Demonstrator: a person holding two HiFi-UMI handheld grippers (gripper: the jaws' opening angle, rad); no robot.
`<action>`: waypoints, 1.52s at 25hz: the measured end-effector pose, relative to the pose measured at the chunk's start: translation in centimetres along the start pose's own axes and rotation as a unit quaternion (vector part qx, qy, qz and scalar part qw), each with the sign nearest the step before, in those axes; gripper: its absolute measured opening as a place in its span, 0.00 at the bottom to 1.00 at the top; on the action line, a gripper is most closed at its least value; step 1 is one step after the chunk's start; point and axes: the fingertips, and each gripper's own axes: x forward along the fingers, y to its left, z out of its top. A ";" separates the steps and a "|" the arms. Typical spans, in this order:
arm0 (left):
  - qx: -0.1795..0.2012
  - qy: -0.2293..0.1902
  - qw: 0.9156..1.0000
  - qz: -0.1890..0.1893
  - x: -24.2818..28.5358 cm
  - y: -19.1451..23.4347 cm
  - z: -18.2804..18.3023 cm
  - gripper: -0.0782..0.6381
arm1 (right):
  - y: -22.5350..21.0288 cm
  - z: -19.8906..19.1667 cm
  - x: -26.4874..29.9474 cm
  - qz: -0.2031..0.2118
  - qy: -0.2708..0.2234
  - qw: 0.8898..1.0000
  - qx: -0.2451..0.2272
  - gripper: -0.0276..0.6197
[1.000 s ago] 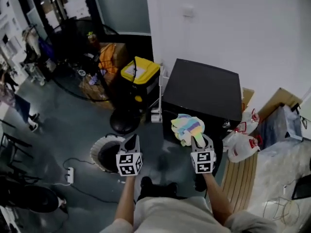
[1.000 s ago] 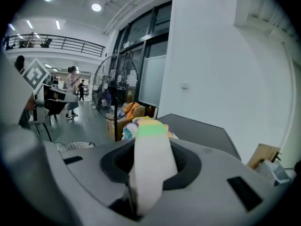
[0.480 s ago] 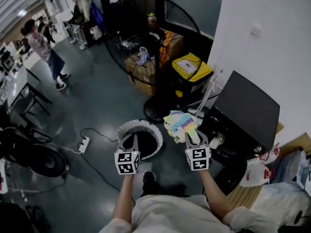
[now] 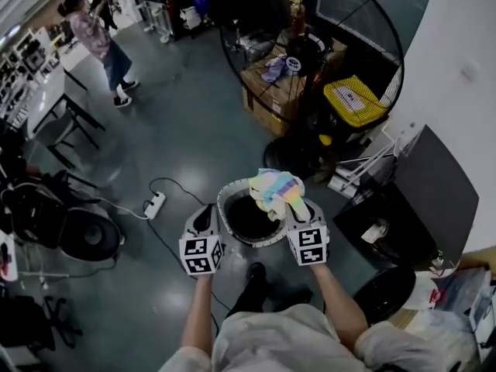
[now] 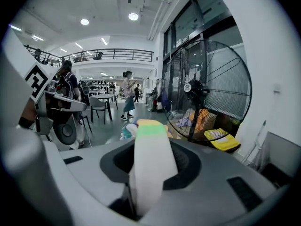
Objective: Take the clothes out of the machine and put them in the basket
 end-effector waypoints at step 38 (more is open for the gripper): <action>-0.066 0.144 0.986 -0.045 14.7 4.6 -25.9 0.13 | 9.8 -30.4 29.8 0.087 0.156 0.983 0.036 0.63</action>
